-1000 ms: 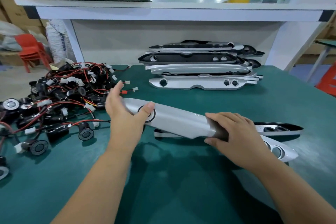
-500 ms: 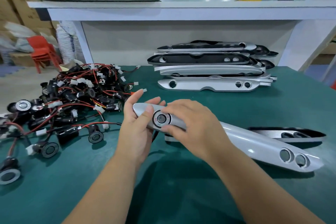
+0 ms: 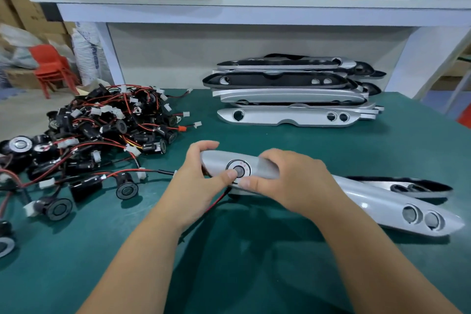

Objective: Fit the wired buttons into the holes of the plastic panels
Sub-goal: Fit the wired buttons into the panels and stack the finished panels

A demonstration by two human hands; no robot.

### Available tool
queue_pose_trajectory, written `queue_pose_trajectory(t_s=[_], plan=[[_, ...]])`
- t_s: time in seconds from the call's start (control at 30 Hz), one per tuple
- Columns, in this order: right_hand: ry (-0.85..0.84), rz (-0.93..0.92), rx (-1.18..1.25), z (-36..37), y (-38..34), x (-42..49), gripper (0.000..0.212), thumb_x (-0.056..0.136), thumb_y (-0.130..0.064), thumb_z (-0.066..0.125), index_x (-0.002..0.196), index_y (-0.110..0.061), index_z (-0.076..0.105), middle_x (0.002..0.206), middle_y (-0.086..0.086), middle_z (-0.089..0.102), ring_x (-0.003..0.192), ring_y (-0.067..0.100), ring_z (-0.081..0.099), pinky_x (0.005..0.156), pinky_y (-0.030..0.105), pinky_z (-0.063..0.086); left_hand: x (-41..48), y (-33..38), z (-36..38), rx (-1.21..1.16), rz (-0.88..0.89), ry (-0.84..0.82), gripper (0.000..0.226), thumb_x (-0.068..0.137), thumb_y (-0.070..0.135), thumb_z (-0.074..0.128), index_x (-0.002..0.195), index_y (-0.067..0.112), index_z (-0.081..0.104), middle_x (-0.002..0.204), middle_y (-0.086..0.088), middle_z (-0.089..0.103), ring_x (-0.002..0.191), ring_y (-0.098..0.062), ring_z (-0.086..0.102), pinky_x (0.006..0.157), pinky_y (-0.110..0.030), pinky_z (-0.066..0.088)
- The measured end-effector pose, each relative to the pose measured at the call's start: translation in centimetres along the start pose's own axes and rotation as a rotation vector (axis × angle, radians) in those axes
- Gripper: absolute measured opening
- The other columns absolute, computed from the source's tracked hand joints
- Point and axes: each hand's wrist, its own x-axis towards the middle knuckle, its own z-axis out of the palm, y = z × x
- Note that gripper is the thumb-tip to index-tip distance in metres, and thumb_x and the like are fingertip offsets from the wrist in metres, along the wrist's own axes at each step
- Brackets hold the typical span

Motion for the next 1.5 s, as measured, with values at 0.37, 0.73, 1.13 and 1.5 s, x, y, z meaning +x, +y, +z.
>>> queue_pose_trajectory(t_s=[0.37, 0.73, 1.13, 1.5], plan=[[0.035, -0.018, -0.126, 0.9, 0.0, 0.3, 0.059, 0.068, -0.082, 0.045, 0.089, -0.027, 0.049, 0.080, -0.011, 0.057, 0.079, 0.016, 0.054, 0.076, 0.035, 0.036, -0.8, 0.5, 1.1, -0.068, -0.087, 0.001, 0.034, 0.081, 0.022, 0.074, 0.098, 0.035, 0.047, 0.086, -0.001, 0.067, 0.071, -0.015, 0.069, 0.083, -0.044, 0.056], [0.094, -0.097, -0.176, 1.7, 0.4, 0.1, 0.062, 0.064, -0.084, 0.037, 0.086, -0.027, 0.045, 0.079, -0.012, 0.052, 0.077, 0.015, 0.050, 0.068, 0.034, 0.030, -1.2, 0.6, 1.5, -0.112, -0.089, 0.037, 0.033, 0.081, 0.021, 0.075, 0.097, 0.035, 0.049, 0.090, 0.000, 0.065, 0.077, -0.013, 0.067, 0.079, -0.036, 0.058], [0.085, -0.056, -0.111, 2.0, 0.4, 0.2, 0.053, 0.068, -0.079, 0.048, 0.080, -0.028, 0.043, 0.075, -0.012, 0.051, 0.076, 0.011, 0.050, 0.071, 0.035, 0.028, -1.3, 0.5, 1.7, -0.195, -0.121, 0.015, 0.028, 0.084, 0.011, 0.070, 0.099, 0.024, 0.050, 0.090, -0.004, 0.067, 0.071, -0.012, 0.067, 0.075, -0.035, 0.059], [-0.019, -0.080, -0.097, 0.9, 1.3, -0.3, 0.049, 0.071, -0.077, 0.050, 0.094, -0.034, 0.048, 0.082, -0.015, 0.051, 0.083, 0.010, 0.048, 0.081, 0.035, 0.033, -1.1, 0.6, 1.9, -0.249, -0.172, 0.010, 0.012, 0.090, 0.015, 0.063, 0.097, 0.019, 0.053, 0.090, -0.006, 0.067, 0.066, -0.012, 0.066, 0.067, -0.029, 0.058]])
